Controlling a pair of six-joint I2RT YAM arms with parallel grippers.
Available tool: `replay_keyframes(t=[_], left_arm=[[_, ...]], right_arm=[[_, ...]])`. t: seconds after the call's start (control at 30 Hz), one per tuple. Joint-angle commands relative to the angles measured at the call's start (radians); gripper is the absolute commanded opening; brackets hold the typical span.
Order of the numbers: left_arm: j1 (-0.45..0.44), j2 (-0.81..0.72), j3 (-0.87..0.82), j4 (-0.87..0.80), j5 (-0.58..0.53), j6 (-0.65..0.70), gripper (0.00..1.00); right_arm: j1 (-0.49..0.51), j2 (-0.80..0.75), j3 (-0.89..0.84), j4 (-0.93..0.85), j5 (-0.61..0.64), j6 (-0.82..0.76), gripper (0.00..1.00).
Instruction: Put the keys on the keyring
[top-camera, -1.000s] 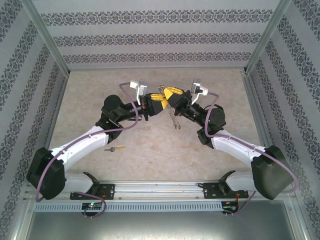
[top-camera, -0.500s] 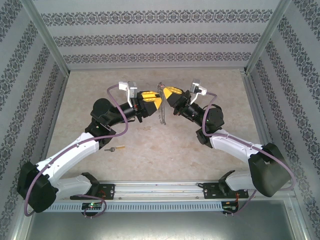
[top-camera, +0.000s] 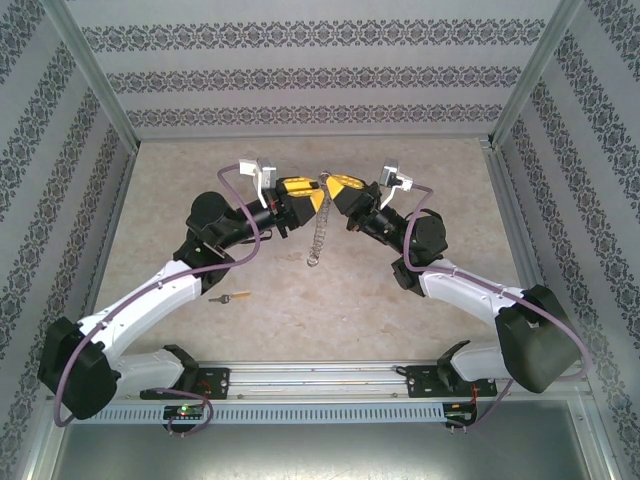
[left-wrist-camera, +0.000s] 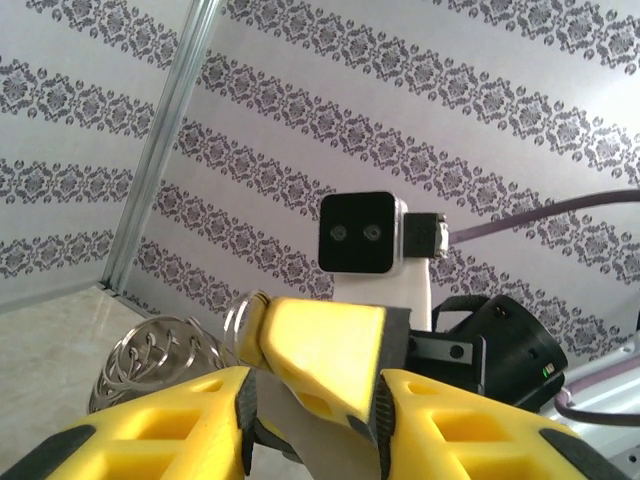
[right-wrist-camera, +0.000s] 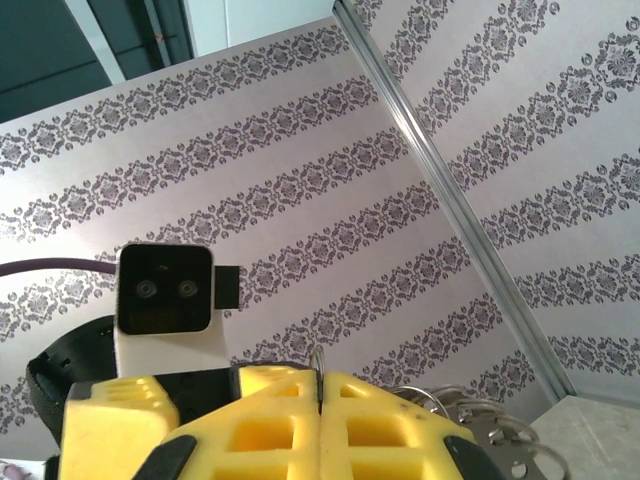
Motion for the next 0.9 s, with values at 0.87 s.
replay_keyframes(t=[0.87], left_arm=[[0.065, 0.136, 0.012, 0.335, 0.095, -0.282, 0.34]], right_arm=[[0.001, -0.002, -0.004, 0.078, 0.007, 0.013, 0.00]])
